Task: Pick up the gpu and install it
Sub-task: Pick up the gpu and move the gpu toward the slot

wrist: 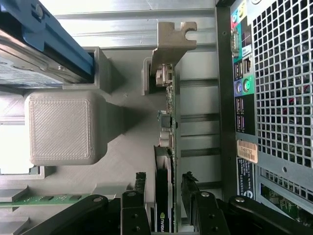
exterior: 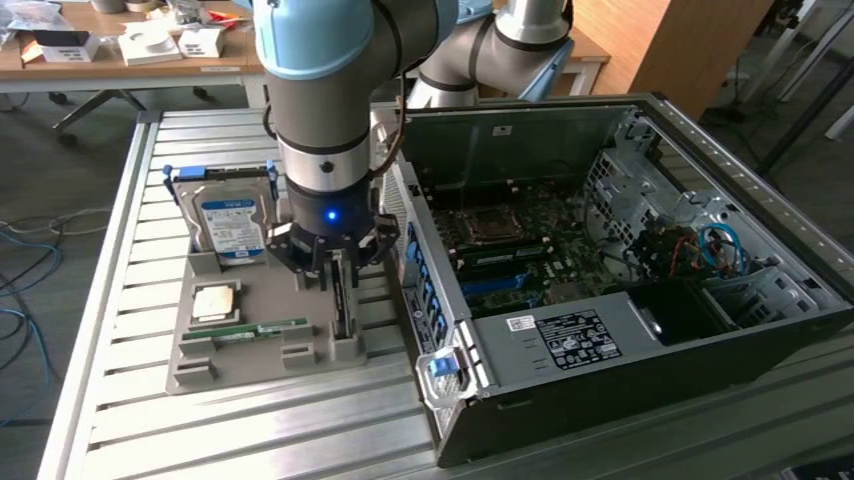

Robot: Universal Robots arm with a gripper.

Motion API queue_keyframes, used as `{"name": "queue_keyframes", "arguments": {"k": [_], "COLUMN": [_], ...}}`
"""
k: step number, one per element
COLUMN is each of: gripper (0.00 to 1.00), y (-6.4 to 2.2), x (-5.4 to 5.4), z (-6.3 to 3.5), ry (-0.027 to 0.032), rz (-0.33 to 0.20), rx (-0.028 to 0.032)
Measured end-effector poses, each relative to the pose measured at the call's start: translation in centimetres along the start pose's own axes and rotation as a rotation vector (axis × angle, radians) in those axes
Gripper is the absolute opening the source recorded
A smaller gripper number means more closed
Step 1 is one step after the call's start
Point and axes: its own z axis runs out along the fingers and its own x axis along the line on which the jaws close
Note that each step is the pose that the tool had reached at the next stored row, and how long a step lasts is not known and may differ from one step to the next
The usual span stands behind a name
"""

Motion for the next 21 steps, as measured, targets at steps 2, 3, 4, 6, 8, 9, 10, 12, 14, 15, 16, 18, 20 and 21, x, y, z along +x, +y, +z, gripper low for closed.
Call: {"name": "queue_keyframes", "arguments": {"k": [2,3,4,6,8,9,10,12,14,15,16,18,20,21], "gripper": [0.43,0.43,0.43,0.43,0.43,0.43,0.43,0.43,0.42,0.42,0.35,0.26,0.26,0.26], "y": [0.00,0.00,0.01,0.00,0.01,0.01,0.01,0.00,0.00,0.00,0.00,0.00,0.00,0.00], "x": [0.00,0.00,0.00,0.00,0.00,0.00,0.00,0.00,0.00,0.00,0.01,0.00,0.01,0.00], "z": [0.00,0.01,0.01,0.01,0.01,0.01,0.01,0.01,0.01,0.01,0.01,0.01,0.01,0.01], "ry": [0.0001,-0.0001,-0.0001,0.0000,-0.0001,-0.0001,-0.0001,-0.0001,-0.0001,-0.0001,0.0001,-0.0001,0.0000,-0.0001], "rz": [0.000,0.000,0.000,0.000,0.000,0.000,0.000,0.000,0.000,0.000,0.000,0.000,0.000,0.000], "rx": [0.0001,-0.0001,-0.0001,-0.0001,-0.0001,-0.0001,-0.0002,-0.0001,-0.0001,-0.0001,-0.0001,0.0000,0.0000,-0.0001]}}
